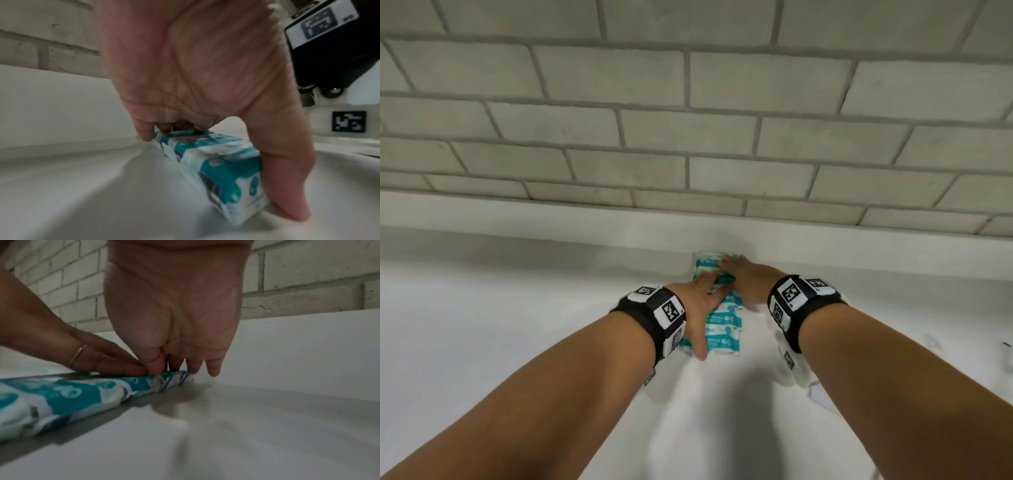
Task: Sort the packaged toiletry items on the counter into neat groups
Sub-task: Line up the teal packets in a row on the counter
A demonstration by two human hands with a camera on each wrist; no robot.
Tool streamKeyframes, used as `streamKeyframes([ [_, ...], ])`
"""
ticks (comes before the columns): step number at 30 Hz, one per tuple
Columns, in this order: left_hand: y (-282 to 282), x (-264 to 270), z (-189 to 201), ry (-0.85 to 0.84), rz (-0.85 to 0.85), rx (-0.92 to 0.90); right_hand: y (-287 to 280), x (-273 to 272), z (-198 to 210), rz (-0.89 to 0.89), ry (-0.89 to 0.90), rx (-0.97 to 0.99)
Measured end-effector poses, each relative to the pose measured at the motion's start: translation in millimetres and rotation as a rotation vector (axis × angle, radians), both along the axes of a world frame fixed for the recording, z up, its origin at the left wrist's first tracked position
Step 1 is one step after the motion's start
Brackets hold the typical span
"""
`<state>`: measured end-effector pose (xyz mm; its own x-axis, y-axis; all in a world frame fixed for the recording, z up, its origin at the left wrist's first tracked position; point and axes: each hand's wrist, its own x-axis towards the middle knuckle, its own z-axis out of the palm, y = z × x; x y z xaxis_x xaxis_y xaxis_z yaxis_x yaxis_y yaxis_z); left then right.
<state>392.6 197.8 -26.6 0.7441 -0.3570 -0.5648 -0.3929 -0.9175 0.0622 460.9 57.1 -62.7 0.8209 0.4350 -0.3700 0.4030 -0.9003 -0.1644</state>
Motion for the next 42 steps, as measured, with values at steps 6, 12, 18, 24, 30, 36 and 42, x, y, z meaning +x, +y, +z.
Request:
streamKeyframes([
  [6, 8.3, 23.4, -18.0, 0.015, -0.011, -0.046, -11.4, 11.7, -9.7, 0.025, 0.020, 0.095],
  [12, 16.8, 22.6, -16.4, 0.054, 0.231, -0.340, -20.7, 3.8, 9.4, -0.346, -0.001, 0.412],
  [18, 14.7, 48.7, -28.4, 0.200, 1.098, -1.167, -30.2, 9.2, 0.7, -0.778, 0.229, 0.895],
  [24, 9.1, 65.6, -43.5, 0.429, 1.238, -1.441, -5.4, 3.9, -18.3, -0.829, 0.507, 1.141],
  [30, 7.2, 51.2, -26.2, 0.376, 1.223, -1.435, -6.4, -5.8, -15.3, -0.831, 0.507, 1.183],
  [36, 23.7, 10.9, -26.9, 0.220, 1.210, -1.526, -25.4, -38.9, -7.6, -0.848, 0.527, 1.260],
  [42, 8.9, -3.5, -16.8, 0.313, 1.213, -1.542, -10.6, -61.6, 0.6, -0.774, 0.538, 1.242],
])
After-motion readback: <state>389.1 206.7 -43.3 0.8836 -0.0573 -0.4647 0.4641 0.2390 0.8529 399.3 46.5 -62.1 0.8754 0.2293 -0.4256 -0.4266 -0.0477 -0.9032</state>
